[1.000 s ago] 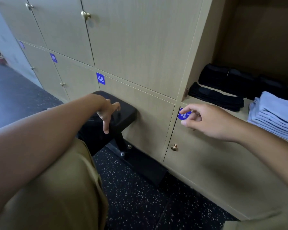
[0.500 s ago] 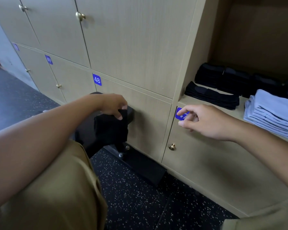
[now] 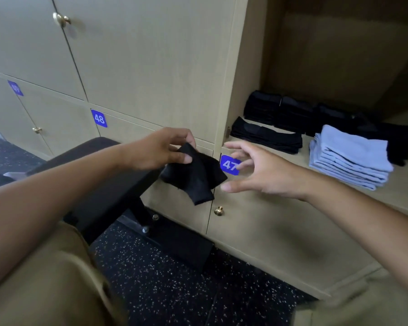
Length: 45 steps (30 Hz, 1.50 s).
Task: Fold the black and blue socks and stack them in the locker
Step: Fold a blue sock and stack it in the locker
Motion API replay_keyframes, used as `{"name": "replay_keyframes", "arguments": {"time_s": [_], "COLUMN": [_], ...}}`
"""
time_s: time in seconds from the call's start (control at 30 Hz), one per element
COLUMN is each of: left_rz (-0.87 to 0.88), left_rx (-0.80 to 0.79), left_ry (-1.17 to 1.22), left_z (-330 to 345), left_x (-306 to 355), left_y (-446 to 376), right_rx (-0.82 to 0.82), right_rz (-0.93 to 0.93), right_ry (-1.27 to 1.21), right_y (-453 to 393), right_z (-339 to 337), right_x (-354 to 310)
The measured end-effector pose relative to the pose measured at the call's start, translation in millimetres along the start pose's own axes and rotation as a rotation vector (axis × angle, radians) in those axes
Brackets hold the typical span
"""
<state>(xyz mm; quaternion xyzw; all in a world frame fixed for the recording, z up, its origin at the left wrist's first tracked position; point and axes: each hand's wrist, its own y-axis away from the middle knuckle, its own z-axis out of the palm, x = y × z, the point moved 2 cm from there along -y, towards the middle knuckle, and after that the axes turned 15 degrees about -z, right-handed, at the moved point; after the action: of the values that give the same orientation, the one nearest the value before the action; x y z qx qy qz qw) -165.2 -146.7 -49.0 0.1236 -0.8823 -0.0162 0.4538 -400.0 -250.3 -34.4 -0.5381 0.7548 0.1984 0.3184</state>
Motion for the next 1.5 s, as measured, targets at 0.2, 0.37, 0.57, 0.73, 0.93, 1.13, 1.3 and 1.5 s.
{"name": "replay_keyframes", "arguments": {"time_s": [0.2,0.37,0.57,0.73,0.93,1.13,1.3,1.5], "left_rz": [-0.019,-0.079,-0.154,-0.210,-0.176,-0.129,-0.100,-0.102], "left_rx": [-0.021,0.043,0.183,0.079,-0.059,-0.044,0.071,0.158], "left_ry": [0.187,0.253,0.302,0.480,0.538,0.583,0.607,0.606], "left_z": [18,23,27,32,43,54,64,72], "left_x": [22,32,38,44,54,69,81,89], "left_y": [0,-1,-6,-8,-10,-14,-20,-28], "right_rx": [-0.097,0.088,0.239,0.393,0.534,0.693,0.769,0.729], "right_rz": [0.001,0.015,0.056,0.076,0.099,0.140,0.198,0.110], "right_ry": [-0.211,-0.256,-0.255,-0.354,-0.407,-0.377,-0.253,-0.280], "right_y": [1,-5,-4,5,14,21,31,39], "right_z": [12,14,0,-15,-28,-36,-46,-50], "right_x": [-10,1,4,6,12,14,12,15]}}
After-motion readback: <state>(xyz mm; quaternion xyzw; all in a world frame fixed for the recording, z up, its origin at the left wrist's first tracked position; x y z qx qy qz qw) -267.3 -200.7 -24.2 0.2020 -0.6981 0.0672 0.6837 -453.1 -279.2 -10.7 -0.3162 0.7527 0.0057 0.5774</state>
